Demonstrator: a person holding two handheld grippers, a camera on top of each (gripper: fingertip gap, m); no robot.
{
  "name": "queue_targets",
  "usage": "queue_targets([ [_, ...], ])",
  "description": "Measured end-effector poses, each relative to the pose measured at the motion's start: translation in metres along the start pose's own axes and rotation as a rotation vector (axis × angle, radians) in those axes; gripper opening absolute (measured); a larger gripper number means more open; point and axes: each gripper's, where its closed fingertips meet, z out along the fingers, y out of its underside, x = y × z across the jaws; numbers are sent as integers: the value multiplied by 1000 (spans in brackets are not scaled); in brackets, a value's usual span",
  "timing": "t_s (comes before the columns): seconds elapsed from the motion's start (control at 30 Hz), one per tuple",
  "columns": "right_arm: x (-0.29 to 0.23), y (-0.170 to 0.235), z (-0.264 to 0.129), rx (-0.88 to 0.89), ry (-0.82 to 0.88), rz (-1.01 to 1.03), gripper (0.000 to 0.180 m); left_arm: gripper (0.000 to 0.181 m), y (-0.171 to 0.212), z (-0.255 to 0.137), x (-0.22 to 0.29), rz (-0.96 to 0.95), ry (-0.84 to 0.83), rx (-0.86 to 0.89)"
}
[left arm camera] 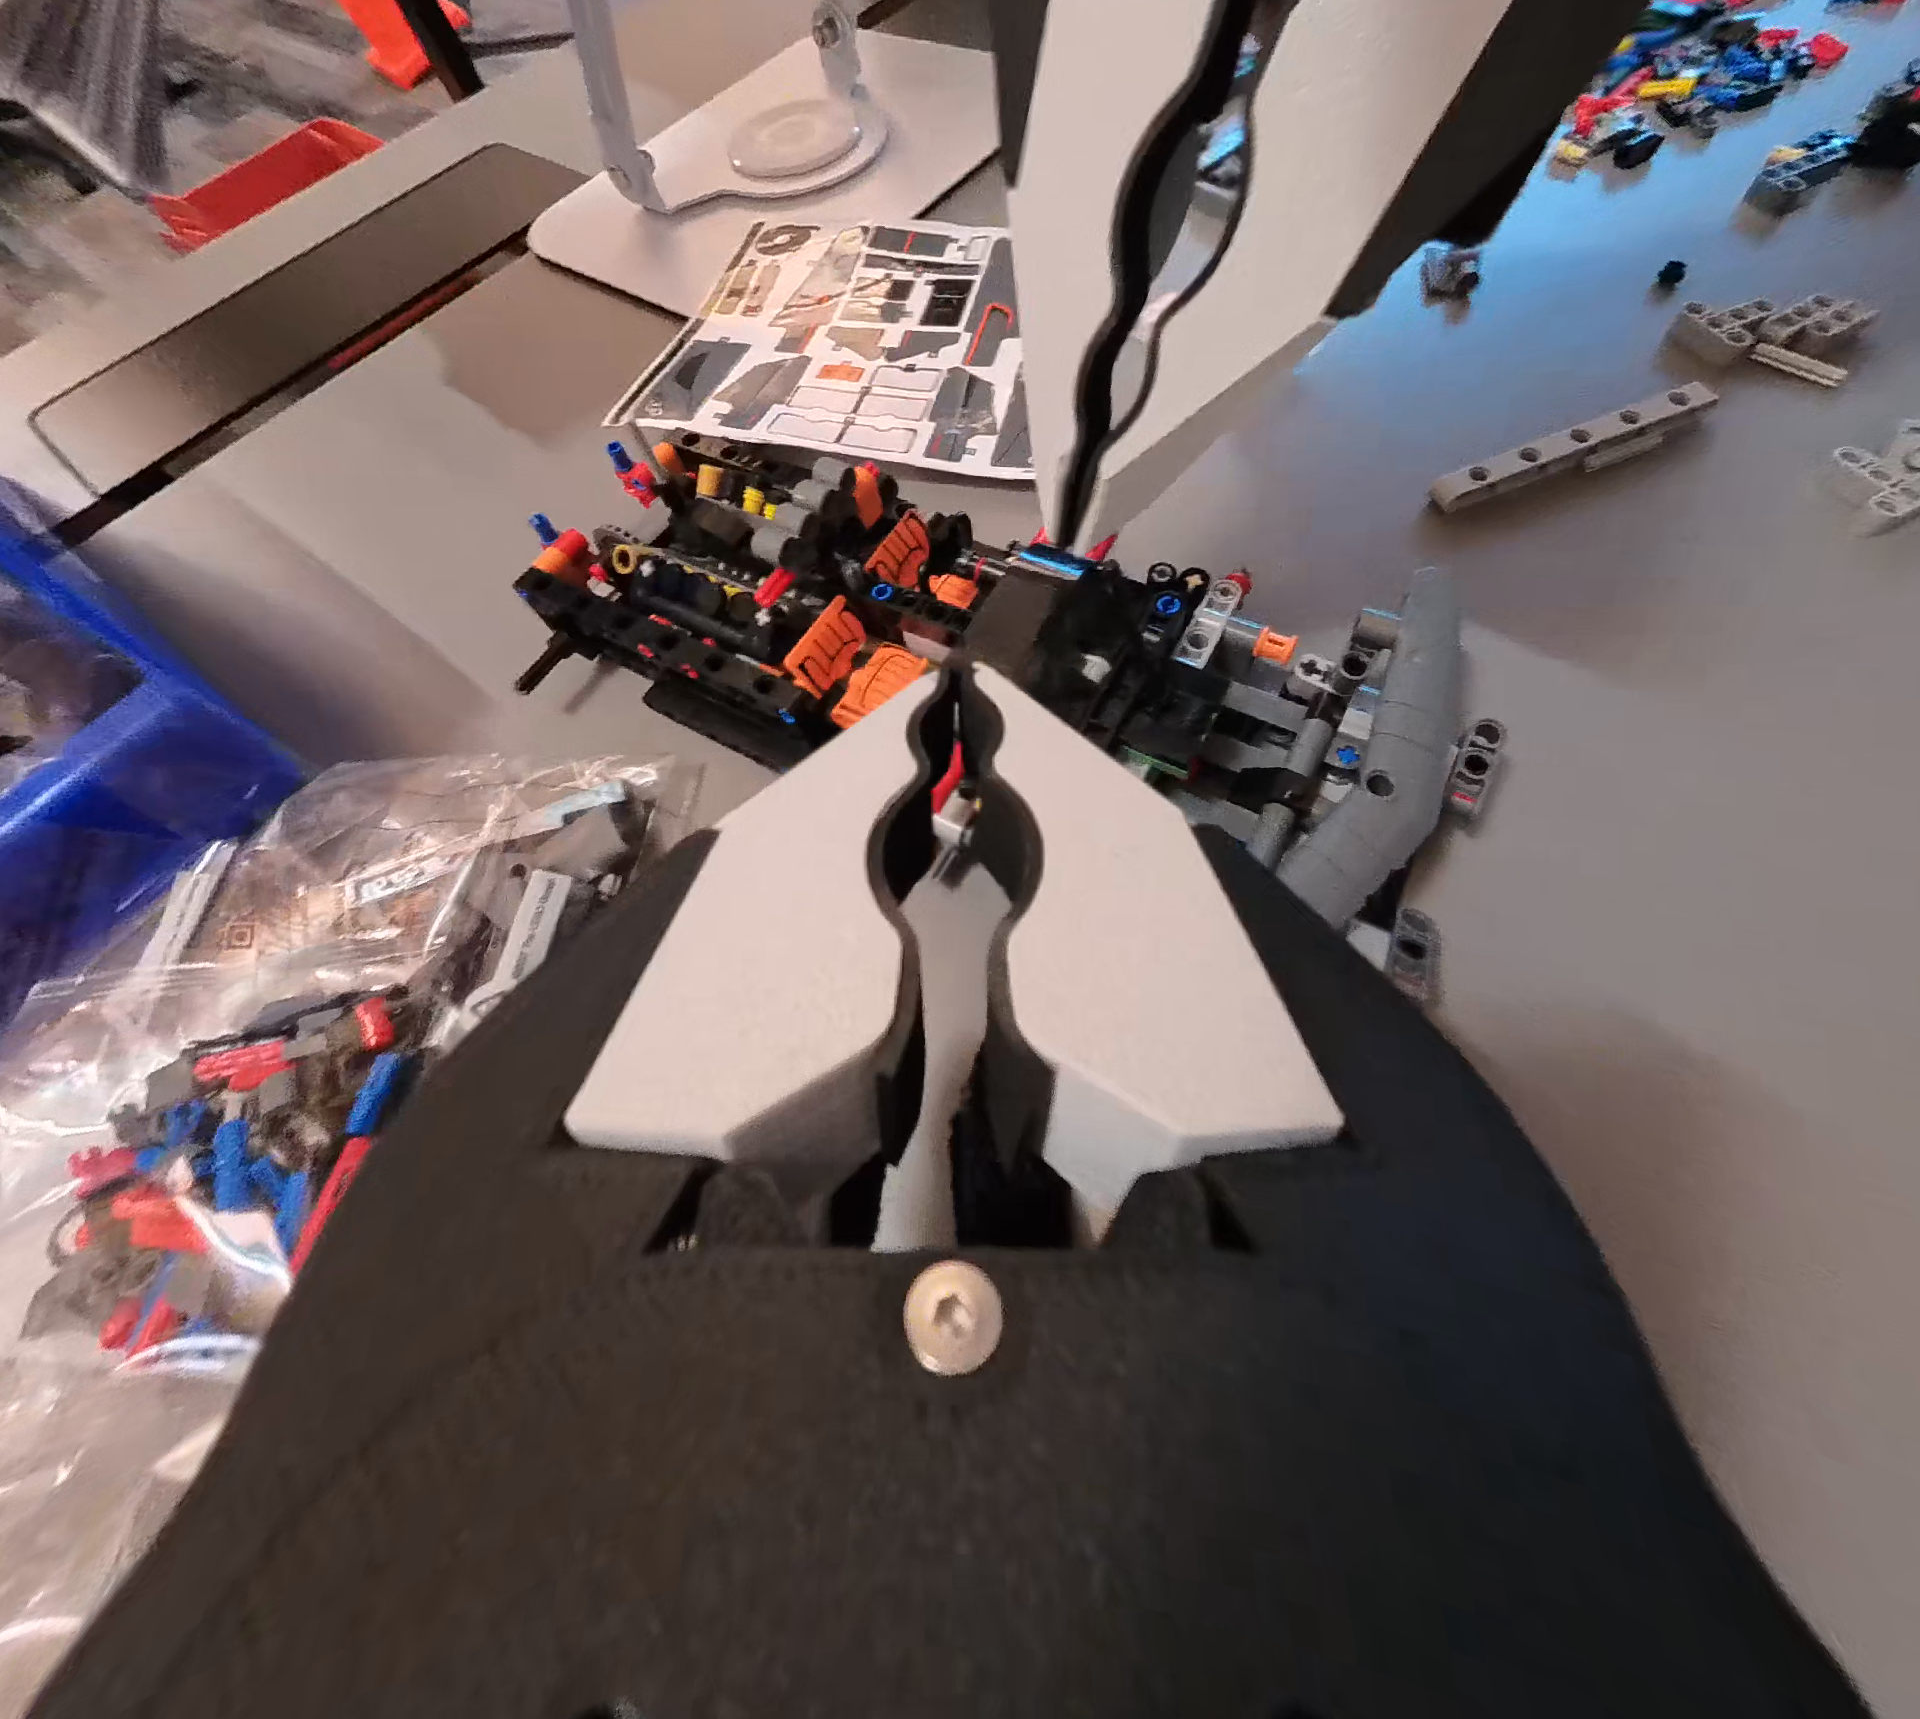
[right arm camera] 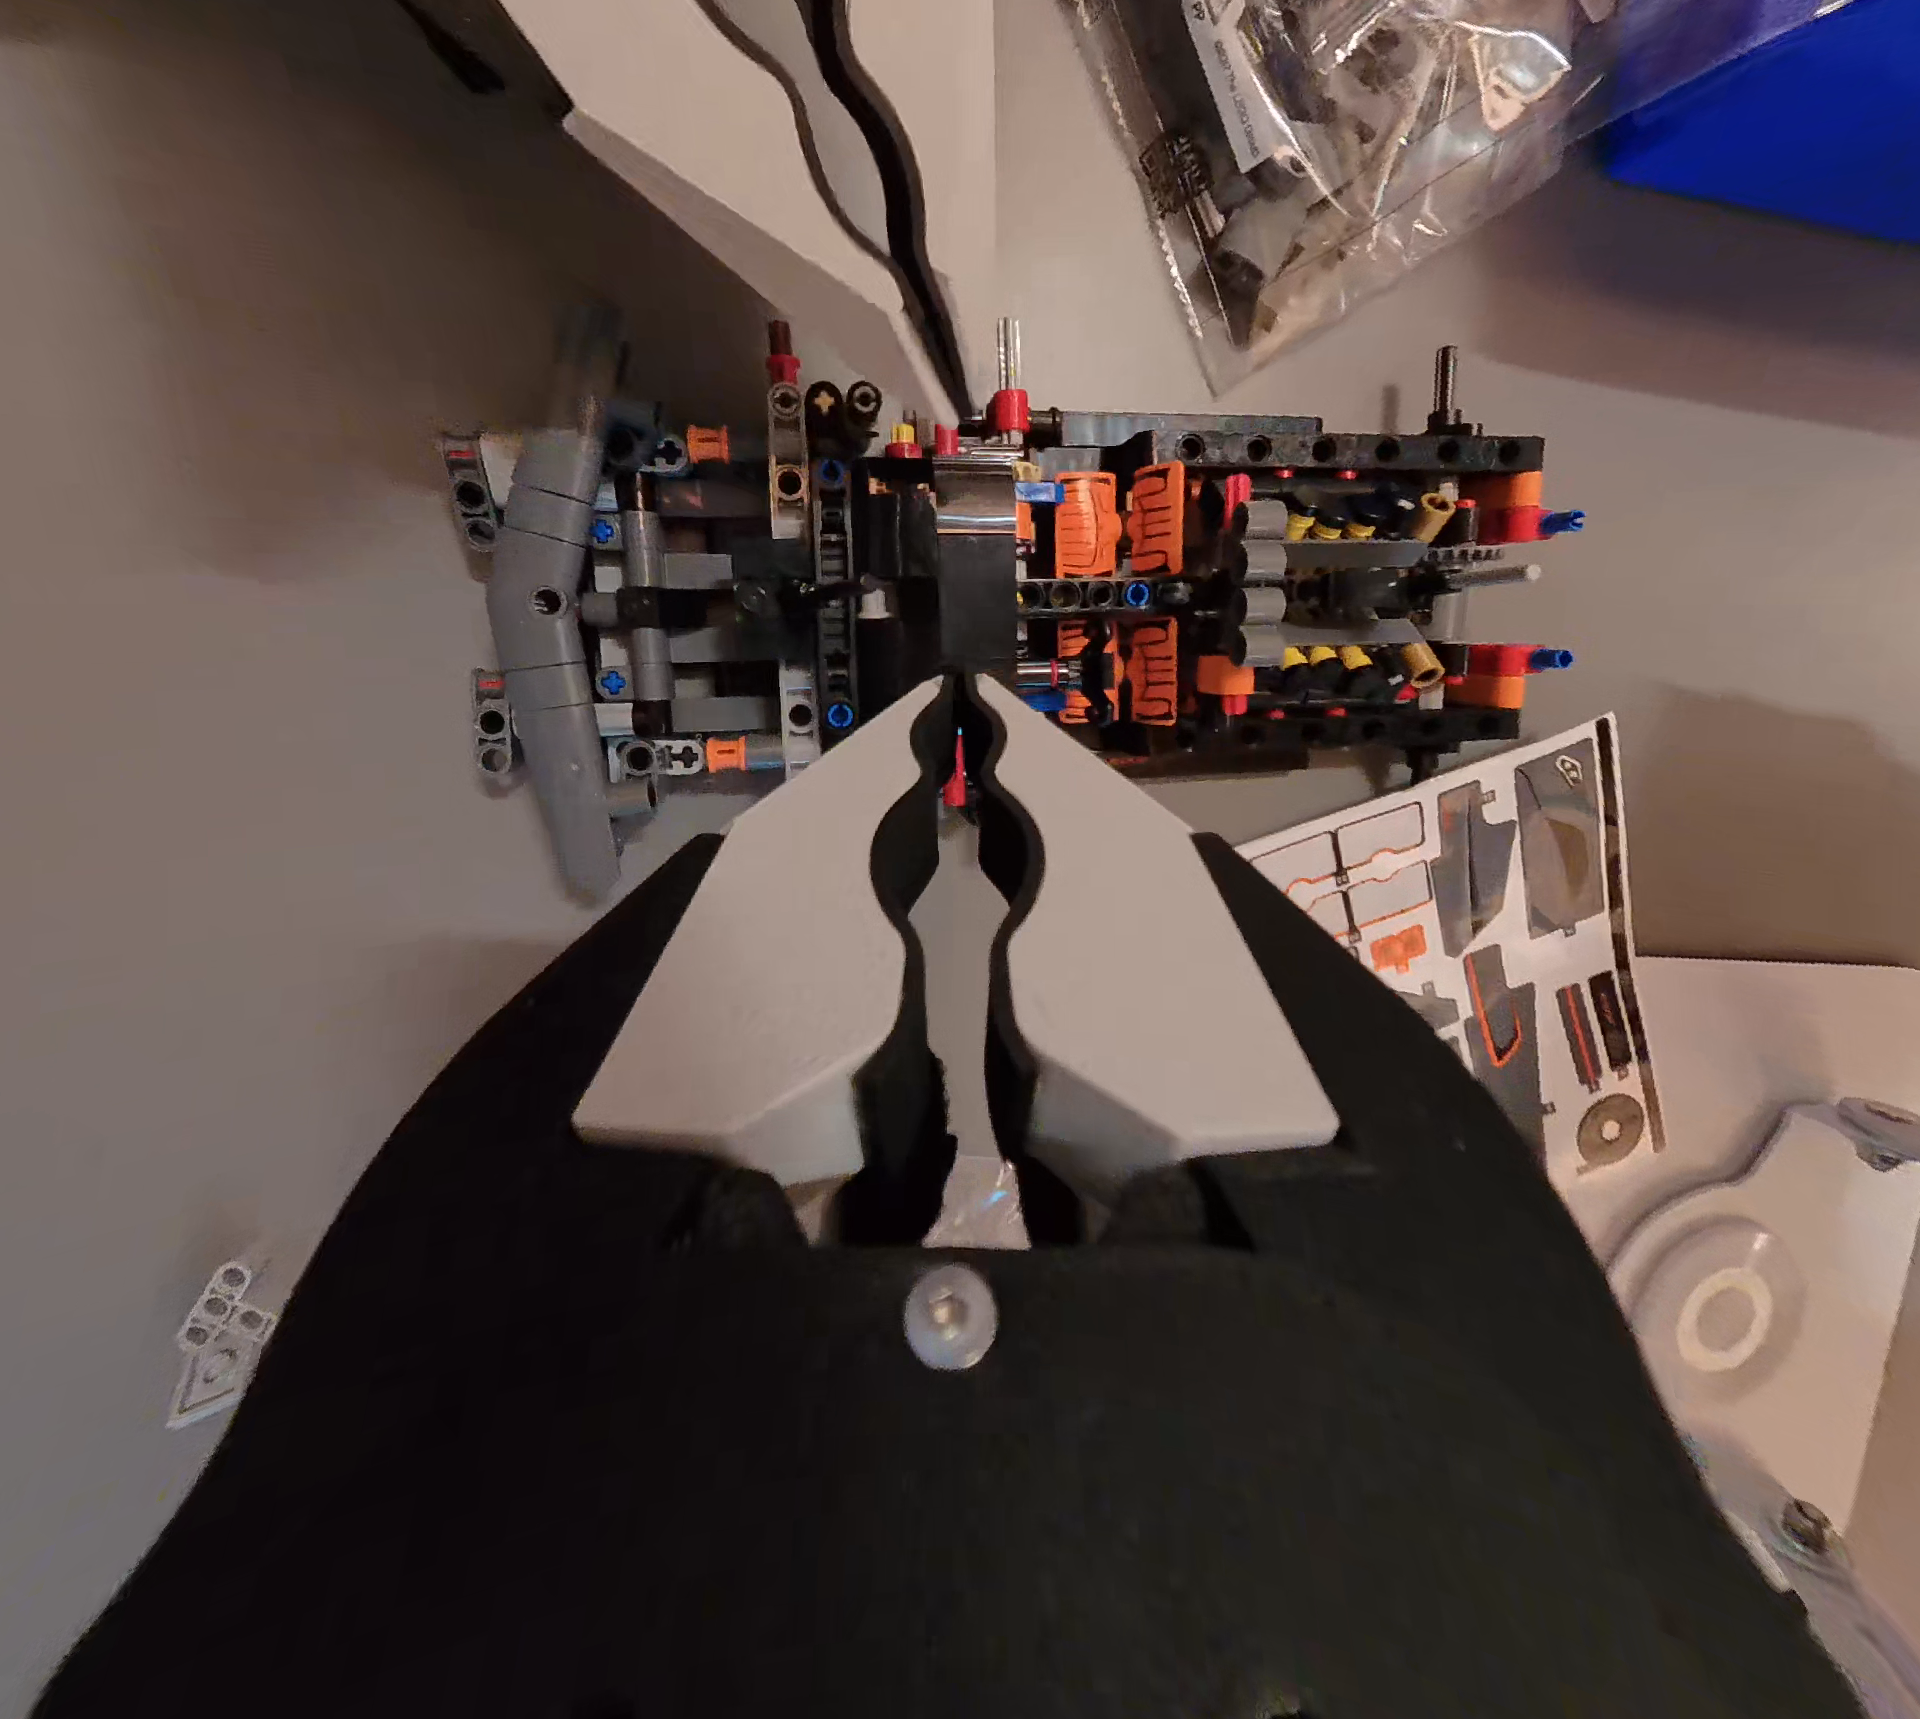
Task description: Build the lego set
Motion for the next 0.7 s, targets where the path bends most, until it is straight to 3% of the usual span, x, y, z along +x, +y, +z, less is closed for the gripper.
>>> queue_targets([
  [0.33,1,0,4,13,-24,13,0,0,10,14,9,116,-11,-99],
  [0.47,2,-3,-12,66,-31,36,0,0,-3,4,6,85,-17,-30],
  [0.7,-5,-1,8,30,-26,3,0,0,8,17,16,138,-10,-119],
])
